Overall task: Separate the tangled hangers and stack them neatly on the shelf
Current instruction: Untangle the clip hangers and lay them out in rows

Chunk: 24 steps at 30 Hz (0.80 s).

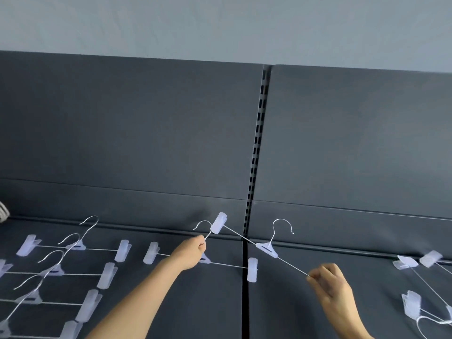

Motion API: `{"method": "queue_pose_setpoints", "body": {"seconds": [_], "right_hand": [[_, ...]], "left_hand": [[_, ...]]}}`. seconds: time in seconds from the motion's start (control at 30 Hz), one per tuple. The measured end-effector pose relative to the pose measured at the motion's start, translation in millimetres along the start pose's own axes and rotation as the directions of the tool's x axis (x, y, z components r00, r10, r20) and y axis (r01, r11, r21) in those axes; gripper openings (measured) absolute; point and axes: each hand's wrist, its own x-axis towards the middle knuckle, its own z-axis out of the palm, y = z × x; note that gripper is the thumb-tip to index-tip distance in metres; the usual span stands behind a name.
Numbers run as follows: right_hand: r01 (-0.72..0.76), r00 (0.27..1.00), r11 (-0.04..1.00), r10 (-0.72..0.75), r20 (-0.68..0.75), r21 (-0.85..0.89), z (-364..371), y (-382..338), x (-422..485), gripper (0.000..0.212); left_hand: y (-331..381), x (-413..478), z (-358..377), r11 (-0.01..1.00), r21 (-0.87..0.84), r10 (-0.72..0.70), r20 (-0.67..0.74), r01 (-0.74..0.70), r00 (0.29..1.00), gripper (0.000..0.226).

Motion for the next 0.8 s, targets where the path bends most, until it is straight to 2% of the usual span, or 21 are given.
{"method": "queue_pose_setpoints", "body": {"seconds": [0.13,0.23,0.4,0.43,0.5,0.53,0.57,0.6,0.7,0.8], "right_hand": [[-0.006,1.0,1.0,0.006,0.01,0.031,11.5,-5.5,2.1,0.056],[-0.017,0.999,0.998,0.015,0.03,0.052,15.2,-8.1,1.7,0.049],[-0.032,0.997,0.998,0.028,0.068,0.055,15.1,-12.1,-2.6,0.041],[-0.038,0.996,0.998,0.033,0.083,0.054,14.1,-14.7,-3.3,0.039],[-0.044,0.993,0.998,0.038,0.108,0.055,14.1,-20.2,-5.3,0.035],[-0.043,0.993,0.997,0.036,0.115,0.06,15.3,-24.1,-6.7,0.033],[-0.042,0.992,0.997,0.034,0.119,0.07,17.8,-29.0,-8.3,0.033],[-0.044,0.992,0.995,0.033,0.123,0.086,21.8,-34.4,-10.0,0.032],[-0.062,0.986,0.987,0.037,0.165,0.151,41.5,-57.8,-17.8,0.034],[-0.087,0.971,0.969,0.031,0.236,0.23,68.0,-84.6,-31.9,0.035]], "left_hand": [[1.0,-4.4,-3.6,0.999,0.029,-0.02,0.093,0.018,0.995,0.03],[3.1,-3.9,2.4,0.998,0.047,-0.042,0.05,0.04,0.998,0.027],[-3.7,-16.4,0.7,0.997,-0.056,-0.063,-0.233,0.051,0.97,0.019],[-6.5,-23.1,-4.9,0.995,-0.091,-0.065,-0.331,0.037,0.941,0.017],[-13.3,-41.1,-15.0,0.98,-0.198,-0.1,-0.54,-0.011,0.836,0.021],[-15.5,-52.5,-17.4,0.965,-0.257,-0.116,-0.611,-0.058,0.783,0.021],[-15.0,-65.3,-17.4,0.946,-0.307,-0.12,-0.638,-0.108,0.76,0.019],[-11.1,-78.0,-14.3,0.926,-0.35,-0.112,-0.614,-0.143,0.781,0.018],[12.1,-108.4,2.4,0.857,-0.484,-0.05,-0.417,-0.176,0.907,0.022],[33.6,-117.6,10.5,0.708,-0.669,-0.06,-0.377,-0.227,0.924,0.019]]}}
